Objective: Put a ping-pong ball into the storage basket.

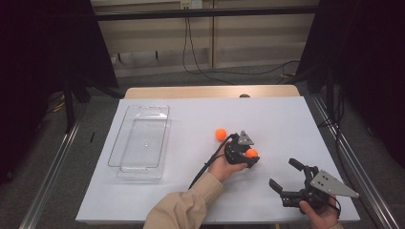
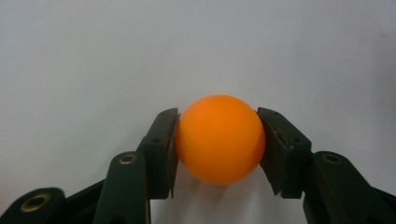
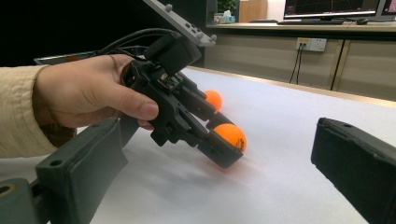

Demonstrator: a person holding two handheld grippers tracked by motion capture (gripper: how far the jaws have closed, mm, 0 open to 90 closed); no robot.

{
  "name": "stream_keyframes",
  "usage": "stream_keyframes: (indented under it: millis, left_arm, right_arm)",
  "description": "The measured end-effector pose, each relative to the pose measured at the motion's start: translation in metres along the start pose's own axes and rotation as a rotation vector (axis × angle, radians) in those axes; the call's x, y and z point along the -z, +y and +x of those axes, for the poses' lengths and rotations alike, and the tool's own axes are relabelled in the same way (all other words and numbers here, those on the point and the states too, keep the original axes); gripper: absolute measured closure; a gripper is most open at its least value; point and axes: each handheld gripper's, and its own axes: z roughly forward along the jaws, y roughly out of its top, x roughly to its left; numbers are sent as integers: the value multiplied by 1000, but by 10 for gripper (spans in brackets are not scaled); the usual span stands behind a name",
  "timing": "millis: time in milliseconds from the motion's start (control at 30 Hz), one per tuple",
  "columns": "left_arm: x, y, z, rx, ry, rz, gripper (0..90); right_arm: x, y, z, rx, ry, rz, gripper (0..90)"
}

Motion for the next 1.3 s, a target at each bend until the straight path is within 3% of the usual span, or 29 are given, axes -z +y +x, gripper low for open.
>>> stream_keyframes:
  millis: [467,833,1100,1300]
  left_arm:
    - [13,1,-1,18,-20,0,509]
    - [24,-2,3,50,0,-15,509]
    - [31,-3,3,44,6,-10,509]
    - [33,-7,5,62,12,-14,509]
  right_arm:
    - [0,0,0,0,0,-1,18]
    - [0,0,0,-1,0,-2,18]
    - [0,0,0,-2,-2,-2,17]
    - [0,0,0,-1,-1,-1,17]
